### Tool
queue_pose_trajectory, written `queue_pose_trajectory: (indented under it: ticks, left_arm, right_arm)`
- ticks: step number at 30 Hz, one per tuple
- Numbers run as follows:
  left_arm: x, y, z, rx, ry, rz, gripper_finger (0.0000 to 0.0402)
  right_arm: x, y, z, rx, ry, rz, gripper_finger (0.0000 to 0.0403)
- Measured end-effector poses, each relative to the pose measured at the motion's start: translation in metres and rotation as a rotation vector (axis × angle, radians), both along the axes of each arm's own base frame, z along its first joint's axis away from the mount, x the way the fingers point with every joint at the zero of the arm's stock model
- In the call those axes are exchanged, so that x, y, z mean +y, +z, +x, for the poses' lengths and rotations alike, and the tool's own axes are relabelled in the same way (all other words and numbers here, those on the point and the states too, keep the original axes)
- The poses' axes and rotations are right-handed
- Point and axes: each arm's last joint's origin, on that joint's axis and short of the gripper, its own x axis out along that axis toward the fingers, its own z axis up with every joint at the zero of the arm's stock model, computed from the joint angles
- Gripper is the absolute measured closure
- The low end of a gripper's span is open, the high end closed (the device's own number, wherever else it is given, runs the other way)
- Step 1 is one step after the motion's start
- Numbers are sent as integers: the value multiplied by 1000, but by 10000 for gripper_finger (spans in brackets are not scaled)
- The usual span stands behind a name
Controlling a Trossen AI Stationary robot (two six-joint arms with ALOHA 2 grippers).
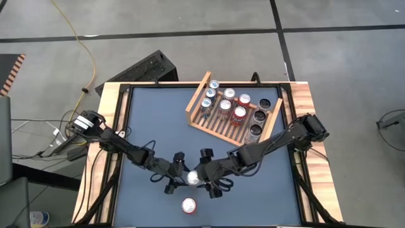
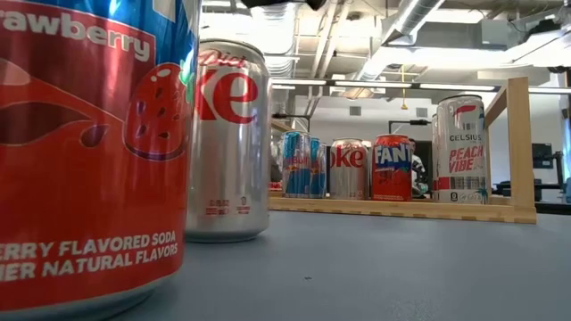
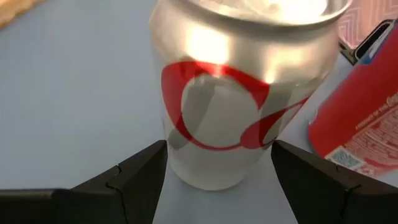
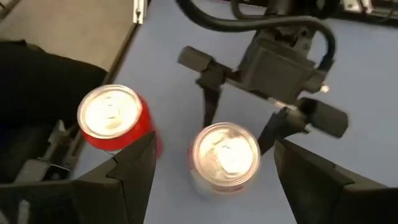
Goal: Place canned beverage on shelf
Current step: Put the silver soda can aligned with the other silver soda cans on the shelf
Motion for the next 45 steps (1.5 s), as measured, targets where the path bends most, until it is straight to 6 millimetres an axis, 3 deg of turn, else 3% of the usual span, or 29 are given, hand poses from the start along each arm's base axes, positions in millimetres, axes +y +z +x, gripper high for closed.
queue_pose_trajectory:
  ticks: [11, 19, 28, 30, 41, 45]
  left_arm:
    - [19, 2, 8, -35, 1, 59, 127]
    - [32, 7, 15, -73, 5, 8, 127]
    - [31, 10, 16, -102, 2, -3, 127]
    - [31, 10, 16, -102, 4, -2, 127]
    - [31, 8, 15, -92, -2, 12, 127]
    - [31, 8, 15, -94, -4, 15, 127]
  right_arm:
    - [-7, -2, 2, 5, 37, -61, 30]
    - [-8, -13, 2, 74, 1, -64, 30]
    - [-13, -14, 1, 82, -148, -64, 30]
    - [-13, -22, 5, 102, -178, -44, 30]
    - [-12, -50, 11, 194, -181, -81, 30]
    - [-15, -47, 13, 184, -189, -75, 30]
